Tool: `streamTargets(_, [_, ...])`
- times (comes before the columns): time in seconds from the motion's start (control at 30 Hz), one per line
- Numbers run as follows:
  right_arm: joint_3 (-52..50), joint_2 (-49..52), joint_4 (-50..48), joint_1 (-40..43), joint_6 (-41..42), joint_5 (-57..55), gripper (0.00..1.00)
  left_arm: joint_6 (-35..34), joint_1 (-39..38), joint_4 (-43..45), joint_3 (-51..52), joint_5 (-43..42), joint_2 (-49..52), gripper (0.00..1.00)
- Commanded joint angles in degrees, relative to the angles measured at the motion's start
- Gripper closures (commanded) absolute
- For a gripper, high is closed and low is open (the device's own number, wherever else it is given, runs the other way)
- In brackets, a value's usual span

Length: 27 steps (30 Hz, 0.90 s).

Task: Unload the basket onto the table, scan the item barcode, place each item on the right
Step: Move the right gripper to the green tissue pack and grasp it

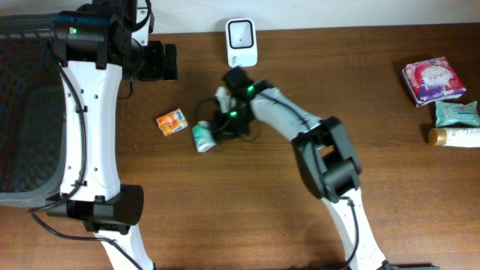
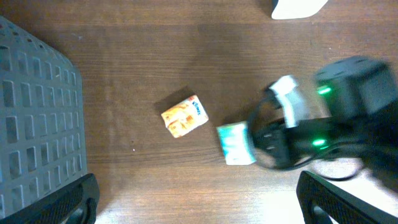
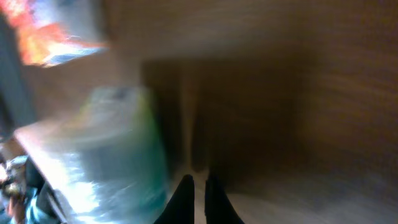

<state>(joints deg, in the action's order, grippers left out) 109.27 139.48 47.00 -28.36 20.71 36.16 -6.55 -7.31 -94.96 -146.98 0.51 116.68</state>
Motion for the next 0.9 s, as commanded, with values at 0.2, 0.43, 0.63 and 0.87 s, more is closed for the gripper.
streamTargets(0.2, [0.2, -14.4, 13.4, 9.8, -13.0, -8.9, 0.85, -0.3, 0.2, 0.1, -0.1, 0.4, 0.0, 0.01])
streamTargets(0.43, [0.0, -10.3, 4.5, 3.7, -10.8, -3.8, 0.33, -0.3, 0.2, 0.1, -0.1, 0.4, 0.0, 0.01])
streamTargets(0.63, [0.0, -3.5, 0.8, 0.7, -6.1, -5.2, 0.38, -0.3, 0.2, 0.1, -0.1, 0.4, 0.0, 0.01])
streamTargets(0.87, [0.0, 0.1, 0.5, -0.2, -6.0, -2.3, 0.49, -0.3, 0.2, 0.1, -0.1, 0.4, 0.0, 0.01])
